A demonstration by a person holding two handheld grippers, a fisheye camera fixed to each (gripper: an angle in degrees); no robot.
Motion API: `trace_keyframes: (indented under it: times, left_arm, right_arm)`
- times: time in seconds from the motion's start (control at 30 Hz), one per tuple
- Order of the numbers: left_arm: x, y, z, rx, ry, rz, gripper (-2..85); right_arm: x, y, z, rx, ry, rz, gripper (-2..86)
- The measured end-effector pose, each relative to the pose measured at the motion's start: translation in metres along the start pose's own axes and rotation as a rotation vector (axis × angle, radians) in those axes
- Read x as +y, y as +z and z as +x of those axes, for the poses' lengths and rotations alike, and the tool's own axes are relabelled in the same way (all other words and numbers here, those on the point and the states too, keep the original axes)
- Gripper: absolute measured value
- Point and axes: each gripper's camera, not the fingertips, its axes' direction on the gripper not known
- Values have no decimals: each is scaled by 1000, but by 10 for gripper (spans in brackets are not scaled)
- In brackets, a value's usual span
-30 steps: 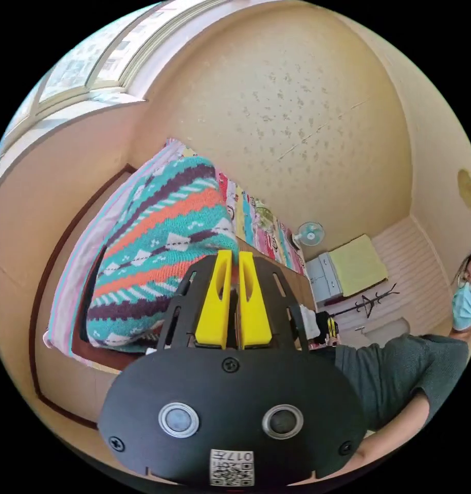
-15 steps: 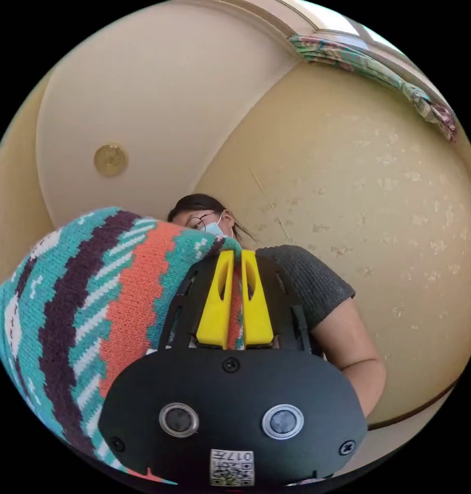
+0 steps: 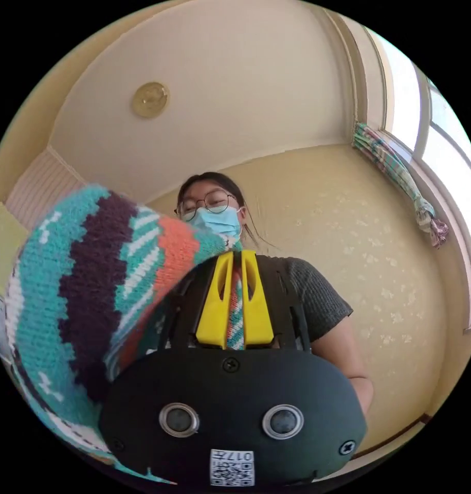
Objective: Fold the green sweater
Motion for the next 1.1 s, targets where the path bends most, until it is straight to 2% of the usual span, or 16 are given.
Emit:
trace_keyframes:
  times: [0.07,0.13,0.23,0.3,0.37,0.43,0.47,0.53,0.57,0.6,0.67,0.73,0.83,0.93,1.03,1.1]
  left_arm:
    - [-1,-6,38,-177,96,-51,13]
    - [8,-19,80,-425,156,-59,16]
    - [19,-49,77,-629,22,11,23]
    - [20,-72,64,-745,-117,29,30]
    - [20,-91,67,-966,-186,37,40]
    - [22,-104,71,-1353,-316,-17,53]
    - [23,-107,70,-1442,-369,-33,56]
    - [32,-112,58,-1755,-557,-105,109]
    - [35,-110,55,-1810,-569,-122,130]
    - [41,-104,45,-1847,-569,-155,154]
    - [50,-91,28,-1771,-520,-158,161]
    - [65,-70,-10,-1567,-451,-173,163]
    - [86,-45,-81,-1469,-537,-323,186]
    - [111,-28,-132,-1640,-565,-414,205]
    - [129,-15,-170,-1725,-542,-497,204]
    - [136,-13,-191,-1785,-533,-565,192]
  right_arm:
    - [0,-56,-29,227,26,192,35]
    - [6,-103,-63,267,-54,376,32]
    - [-7,-109,-111,565,-123,337,30]
    - [-13,-105,-125,629,-130,389,29]
    - [-15,-103,-137,668,-167,491,27]
    - [-21,-91,-148,773,-219,499,27]
    - [-27,-77,-155,871,-241,474,26]
    - [-38,-50,-160,989,-280,412,25]
    - [-44,-30,-157,1059,-289,368,24]
    - [-46,-21,-154,1084,-294,346,24]
    - [-53,14,-133,1151,-302,252,22]
    - [-56,40,-112,1205,-299,168,22]
    - [-54,59,-92,1236,-301,185,23]
    - [-56,57,-83,1256,-276,207,25]
    - [-51,64,-75,1372,-233,212,26]
    - [-47,67,-66,1350,-210,198,25]
